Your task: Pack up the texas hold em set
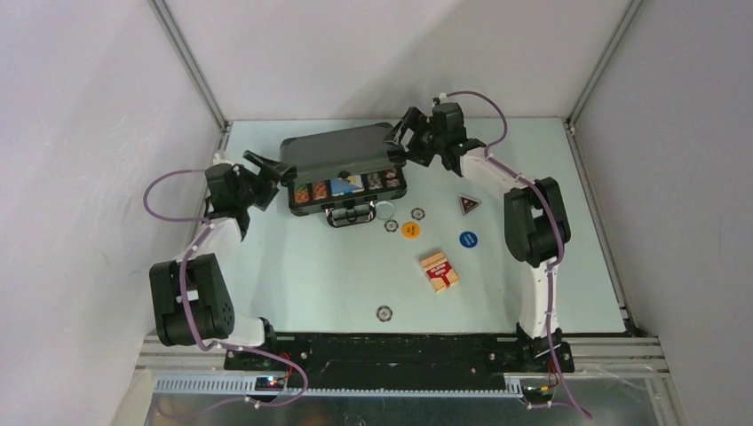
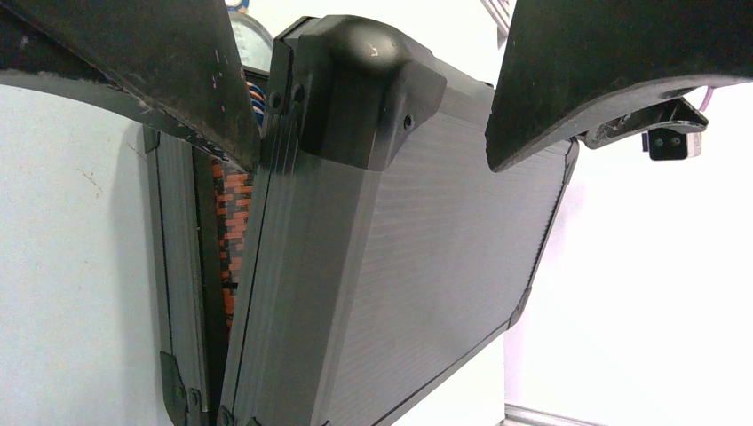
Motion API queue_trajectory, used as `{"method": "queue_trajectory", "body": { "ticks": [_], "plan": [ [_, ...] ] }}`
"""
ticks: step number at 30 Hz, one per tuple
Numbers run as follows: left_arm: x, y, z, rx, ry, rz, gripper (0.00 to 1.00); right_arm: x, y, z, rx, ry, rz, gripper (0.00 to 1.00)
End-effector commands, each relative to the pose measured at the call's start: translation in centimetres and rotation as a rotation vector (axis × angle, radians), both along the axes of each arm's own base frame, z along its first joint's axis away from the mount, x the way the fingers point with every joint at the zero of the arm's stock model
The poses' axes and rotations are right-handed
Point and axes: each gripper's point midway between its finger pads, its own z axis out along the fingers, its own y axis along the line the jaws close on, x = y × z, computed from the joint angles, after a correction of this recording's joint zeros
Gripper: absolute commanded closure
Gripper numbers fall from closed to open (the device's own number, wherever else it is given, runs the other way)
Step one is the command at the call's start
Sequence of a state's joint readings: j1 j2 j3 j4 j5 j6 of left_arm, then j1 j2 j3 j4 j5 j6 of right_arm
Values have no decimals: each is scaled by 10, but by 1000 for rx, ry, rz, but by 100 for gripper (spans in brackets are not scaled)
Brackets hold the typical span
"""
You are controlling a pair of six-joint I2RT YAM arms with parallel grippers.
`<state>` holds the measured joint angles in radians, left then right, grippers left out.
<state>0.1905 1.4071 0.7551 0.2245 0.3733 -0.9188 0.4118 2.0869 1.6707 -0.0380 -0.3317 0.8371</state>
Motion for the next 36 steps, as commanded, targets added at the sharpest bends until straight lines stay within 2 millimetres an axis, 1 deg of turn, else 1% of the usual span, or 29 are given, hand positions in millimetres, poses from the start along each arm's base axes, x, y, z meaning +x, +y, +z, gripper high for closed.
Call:
{"method": "queue_trajectory", "body": {
  "ticks": [1,6,10,22,29,36],
  "plan": [
    [20,-5,35,-16,-109,-11,2,-13,34,85,147,-166,132,0],
    [28,-13,47,-52,-143,-28,2,-13,32,85,147,-164,130,0],
    [31,-20,49,-70,-150,-48,2,-13,32,87,148,-167,130,0],
    [20,-35,34,-99,-115,-110,2,-12,29,93,150,-180,131,0],
    [12,-43,29,-116,-93,-154,2,-11,26,93,146,-180,128,0],
    [8,-44,19,-104,-29,-170,2,-11,26,93,145,-183,127,0]
  ]
}}
